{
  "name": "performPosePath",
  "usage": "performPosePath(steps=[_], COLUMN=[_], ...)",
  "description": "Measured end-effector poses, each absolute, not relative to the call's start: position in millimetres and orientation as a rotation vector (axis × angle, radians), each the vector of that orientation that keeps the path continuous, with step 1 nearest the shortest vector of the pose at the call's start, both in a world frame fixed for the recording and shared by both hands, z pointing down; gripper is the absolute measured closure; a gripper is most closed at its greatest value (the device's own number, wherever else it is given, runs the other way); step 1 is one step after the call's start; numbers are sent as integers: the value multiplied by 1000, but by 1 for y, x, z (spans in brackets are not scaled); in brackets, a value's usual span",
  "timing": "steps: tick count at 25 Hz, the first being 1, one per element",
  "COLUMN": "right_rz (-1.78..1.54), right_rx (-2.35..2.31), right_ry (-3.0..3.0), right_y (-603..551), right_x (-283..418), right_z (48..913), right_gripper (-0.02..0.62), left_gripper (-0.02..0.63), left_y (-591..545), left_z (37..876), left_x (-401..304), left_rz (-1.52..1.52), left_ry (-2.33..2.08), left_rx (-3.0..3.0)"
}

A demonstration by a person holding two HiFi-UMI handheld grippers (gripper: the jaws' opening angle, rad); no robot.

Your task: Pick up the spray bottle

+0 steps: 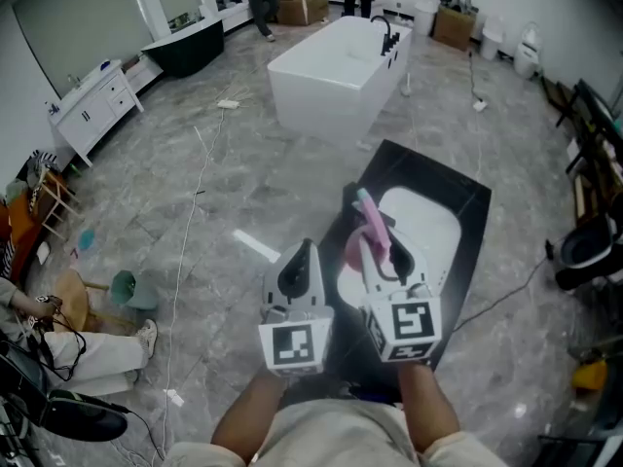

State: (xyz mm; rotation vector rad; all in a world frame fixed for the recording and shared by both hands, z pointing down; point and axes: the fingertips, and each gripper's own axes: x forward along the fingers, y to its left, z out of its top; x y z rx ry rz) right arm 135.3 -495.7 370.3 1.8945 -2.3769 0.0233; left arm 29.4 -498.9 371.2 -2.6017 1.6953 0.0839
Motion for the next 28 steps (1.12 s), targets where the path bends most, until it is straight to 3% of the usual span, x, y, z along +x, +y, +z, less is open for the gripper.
performPosePath(steps=[9, 28], right_rz=[-57, -83], right_rx=[1975, 2005], right_ry=[-2435, -2397], right_y=[-453, -447], right_x=[155, 156], right_z=[332, 335], right_gripper=[457, 457], left_gripper=[604, 604], left_y=[-482, -475], left_z=[367, 370], left_x=[56, 47], left_rz=[92, 73], left_ry=[1648, 1649], left_rx=[-2632, -2629])
